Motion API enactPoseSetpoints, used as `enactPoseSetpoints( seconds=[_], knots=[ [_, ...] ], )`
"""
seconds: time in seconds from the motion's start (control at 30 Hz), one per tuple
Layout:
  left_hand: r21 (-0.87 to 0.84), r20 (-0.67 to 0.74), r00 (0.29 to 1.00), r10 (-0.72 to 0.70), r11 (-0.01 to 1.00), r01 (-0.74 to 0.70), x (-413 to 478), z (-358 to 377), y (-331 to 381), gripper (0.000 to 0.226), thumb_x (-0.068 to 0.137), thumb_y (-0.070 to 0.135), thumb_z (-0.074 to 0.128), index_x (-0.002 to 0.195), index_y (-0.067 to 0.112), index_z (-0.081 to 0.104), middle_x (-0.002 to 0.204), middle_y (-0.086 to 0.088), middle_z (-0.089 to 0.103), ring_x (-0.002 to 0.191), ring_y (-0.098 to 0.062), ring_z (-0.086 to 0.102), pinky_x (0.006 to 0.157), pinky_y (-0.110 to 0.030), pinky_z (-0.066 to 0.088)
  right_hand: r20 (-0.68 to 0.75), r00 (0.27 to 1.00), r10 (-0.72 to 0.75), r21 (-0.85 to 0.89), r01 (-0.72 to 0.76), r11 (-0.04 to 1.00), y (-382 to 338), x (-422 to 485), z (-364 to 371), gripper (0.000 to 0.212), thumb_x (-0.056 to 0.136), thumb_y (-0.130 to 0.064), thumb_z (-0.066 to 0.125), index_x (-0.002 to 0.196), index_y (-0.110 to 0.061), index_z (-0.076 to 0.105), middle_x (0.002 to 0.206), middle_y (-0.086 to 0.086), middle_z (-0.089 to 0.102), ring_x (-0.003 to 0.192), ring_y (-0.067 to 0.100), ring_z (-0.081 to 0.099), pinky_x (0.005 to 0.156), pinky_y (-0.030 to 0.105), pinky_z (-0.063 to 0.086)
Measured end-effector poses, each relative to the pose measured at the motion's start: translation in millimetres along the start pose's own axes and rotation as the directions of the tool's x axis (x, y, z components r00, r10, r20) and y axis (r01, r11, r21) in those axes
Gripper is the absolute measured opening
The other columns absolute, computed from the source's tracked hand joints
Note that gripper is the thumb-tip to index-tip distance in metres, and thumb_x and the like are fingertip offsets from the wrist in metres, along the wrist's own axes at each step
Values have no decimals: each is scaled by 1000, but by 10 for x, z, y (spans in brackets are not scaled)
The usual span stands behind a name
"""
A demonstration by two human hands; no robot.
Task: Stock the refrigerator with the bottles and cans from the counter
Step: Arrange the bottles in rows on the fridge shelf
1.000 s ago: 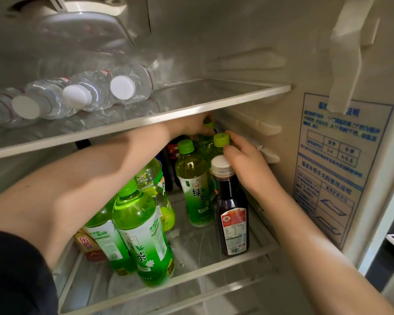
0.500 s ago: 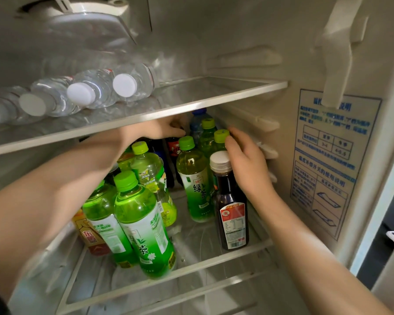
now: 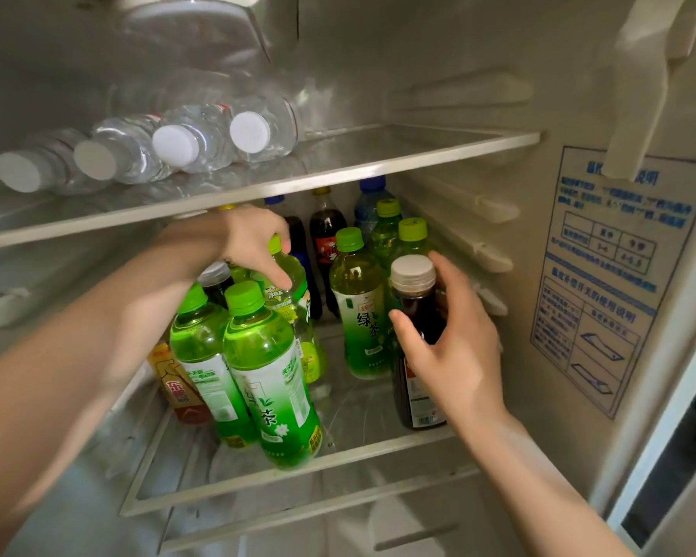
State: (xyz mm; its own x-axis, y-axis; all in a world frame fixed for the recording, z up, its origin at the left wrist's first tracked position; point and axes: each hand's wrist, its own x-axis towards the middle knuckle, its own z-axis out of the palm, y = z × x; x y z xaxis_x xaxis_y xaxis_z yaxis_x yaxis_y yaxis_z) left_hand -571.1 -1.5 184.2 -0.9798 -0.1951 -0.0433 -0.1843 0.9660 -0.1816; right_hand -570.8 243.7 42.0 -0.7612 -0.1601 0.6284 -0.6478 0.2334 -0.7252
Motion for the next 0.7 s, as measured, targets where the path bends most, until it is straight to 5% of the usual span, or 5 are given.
enactPoseSetpoints(
  seconds=[0.37, 0.57, 0.7],
  knots=[
    [-196, -108, 984, 144, 967, -163, -13, 9, 15, 46, 56, 23, 89, 89, 31, 59, 91, -17, 66, 67, -24, 55, 65, -39, 48, 72, 997, -10, 43, 6, 999, 58, 31, -88, 69, 79, -32, 72, 137, -38, 35, 126, -24, 49, 119, -1, 48, 98, 20, 38],
    [-209, -18, 994, 112, 971, -114, 8, -18, -5, 42, 71, 42, 78, 106, 28, 59, 113, -1, 60, 99, -19, 56, 86, -34, 47, 77, 997, -6, 71, 0, 997, 69, 30, -89, 68, 78, -32, 73, 134, -43, 35, 122, -28, 51, 117, -3, 51, 94, 16, 39],
    [-222, -81, 983, 167, 958, -181, 47, -27, 206, 63, 77, 57, 65, 130, 25, 50, 132, 2, 53, 113, -15, 52, 87, -24, 41, 67, 998, -11, 73, 6, 997, 75, 20, -86, 69, 78, -32, 73, 134, -44, 34, 127, -24, 52, 119, -2, 50, 96, 19, 39]
  ],
)
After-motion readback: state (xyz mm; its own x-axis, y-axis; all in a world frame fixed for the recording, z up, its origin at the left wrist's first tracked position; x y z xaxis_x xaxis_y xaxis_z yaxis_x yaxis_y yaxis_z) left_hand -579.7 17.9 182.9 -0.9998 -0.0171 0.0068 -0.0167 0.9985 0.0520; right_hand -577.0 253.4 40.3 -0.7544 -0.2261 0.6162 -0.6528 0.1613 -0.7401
